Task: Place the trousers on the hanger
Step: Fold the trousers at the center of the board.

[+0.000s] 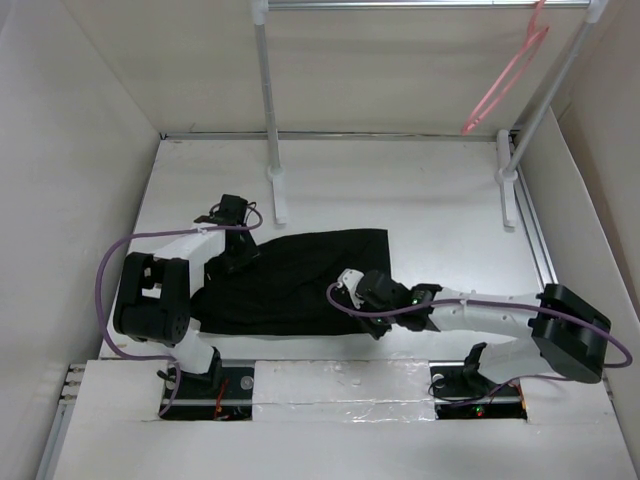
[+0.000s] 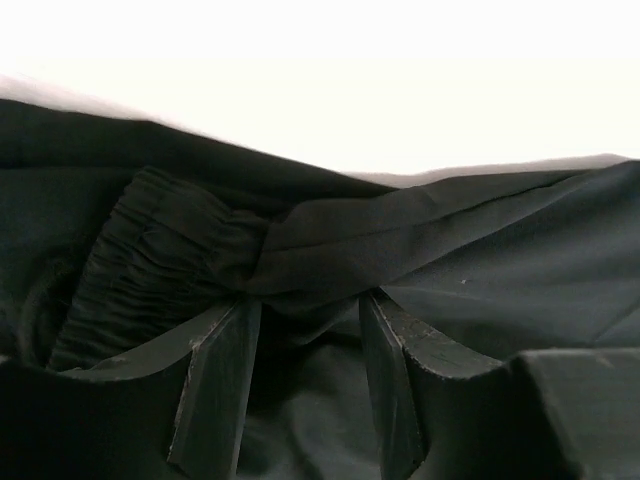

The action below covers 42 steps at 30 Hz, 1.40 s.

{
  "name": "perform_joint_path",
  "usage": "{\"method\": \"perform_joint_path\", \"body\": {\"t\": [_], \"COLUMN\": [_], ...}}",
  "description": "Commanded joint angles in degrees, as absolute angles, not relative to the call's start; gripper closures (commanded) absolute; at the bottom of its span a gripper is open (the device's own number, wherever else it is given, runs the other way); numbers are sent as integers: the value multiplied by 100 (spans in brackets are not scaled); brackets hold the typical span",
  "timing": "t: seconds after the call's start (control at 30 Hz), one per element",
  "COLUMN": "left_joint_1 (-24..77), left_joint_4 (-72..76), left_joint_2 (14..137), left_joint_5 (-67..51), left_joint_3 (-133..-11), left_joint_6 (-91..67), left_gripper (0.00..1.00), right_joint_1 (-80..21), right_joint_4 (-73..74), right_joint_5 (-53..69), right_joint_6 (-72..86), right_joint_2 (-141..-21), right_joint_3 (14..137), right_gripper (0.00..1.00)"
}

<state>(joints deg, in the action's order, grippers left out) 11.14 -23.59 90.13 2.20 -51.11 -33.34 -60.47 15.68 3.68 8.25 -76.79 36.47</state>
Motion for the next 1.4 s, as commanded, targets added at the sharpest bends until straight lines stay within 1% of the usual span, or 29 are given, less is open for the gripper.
{"method": "perform_joint_path", "body": {"t": [0.0, 0.03, 0.07, 0.1, 0.13, 0.23, 0.27, 0.33, 0.37, 0.4, 0.43, 0.47, 0.53, 0.57, 0.6, 0.63, 0.73, 0.9, 1.2, 1.23, 1.3, 1.33, 1.37], "left_joint_1": [1072, 1072, 1072, 1072, 1072, 1072, 1072, 1142, 1221, 1317, 1518, 1668, 2011, 2404, 2600, 2767, 3286, 3839, 3911, 3911, 3911, 3911, 3850], "left_joint_4": [-2364, -2408, -2460, -2600, -2645, -2803, -2882, -3111, -3181, -3303, -3383, -3445, -3489, -3463, -3367, -3297, -2901, -2523, -2066, -2057, -1987, -1952, -1925], "left_joint_2": [8868, 8903, 8921, 8895, 8851, 8447, 8342, 8069, 7990, 7876, 7849, 7849, 7831, 7848, 7875, 7910, 8006, 8419, 9358, 9447, 9614, 9650, 9676], "left_joint_5": [597, 606, 606, 537, 519, 623, 659, 712, 747, 782, 774, 747, 625, 581, 528, 388, 72, -255, -386, -395, -352, -291, -255], "left_joint_3": [-5361, -5414, -5562, -5711, -5713, -5932, -6011, -6292, -6397, -6564, -6635, -6697, -6767, -6759, -6715, -6689, -6548, -6653, -6513, -6513, -6487, -6469, -6451], "left_joint_6": [-3480, -3489, -3481, -3480, -3472, -3411, -3375, -3314, -3226, -3182, -3164, -3164, -3295, -3383, -3567, -3664, -3980, -4131, -4131, -4131, -4131, -4131, -4140], "left_gripper": [59, 59, 57, 55, 55, 50, 47, 46, 45, 45, 44, 44, 44, 44, 45, 44, 45, 45, 45, 45, 46, 46, 46], "right_joint_1": [-6117, -6117, -6117, -6117, -6117, -6117, -6117, -6117, -5926, -5802, -5662, -5330, -5029, -4897, -4652, -4562, -4457, -4281, -4078, -4078, -4078, -4078, -4078], "right_joint_4": [1687, 1731, 1792, 2141, 2144, 2723, 2925, 2997, 2997, 2980, 2910, 2753, 2532, 2366, 2373, 2390, 2364, 2250, 1627, 1574, 1477, 1450, 1494], "right_joint_5": [106, 97, 88, 79, 36, -130, -132, -237, -237, -237, -202, -133, -44, 130, 228, 429, 571, 676, 1221, 1326, 1345, 1327, 1301], "right_joint_6": [940, 949, 941, 827, 826, 660, 624, 493, 423, 309, 238, 159, -201, -289, -508, -623, -957, -1230, -1327, -1345, -1362, -1371, -1380], "right_joint_2": [-7383, -7357, -7313, -7225, -7155, -6770, -6672, -6531, -6452, -6451, -6469, -6599, -6801, -6933, -7274, -7434, -7822, -7998, -8376, -8411, -8420, -8385, -8333], "right_joint_3": [3534, 3551, 3577, 3734, 3866, 4418, 4577, 4841, 4904, 4939, 4957, 4957, 4940, 4939, 4983, 5053, 5264, 5353, 4887, 4852, 4764, 4729, 4702], "right_gripper": [100, 97, 89, 70, 63, 48, 47, 48, 49, 53, 64, 69, 82, 81, 78, 68, 53, 51, 51, 59, 68, 87, 94]}}
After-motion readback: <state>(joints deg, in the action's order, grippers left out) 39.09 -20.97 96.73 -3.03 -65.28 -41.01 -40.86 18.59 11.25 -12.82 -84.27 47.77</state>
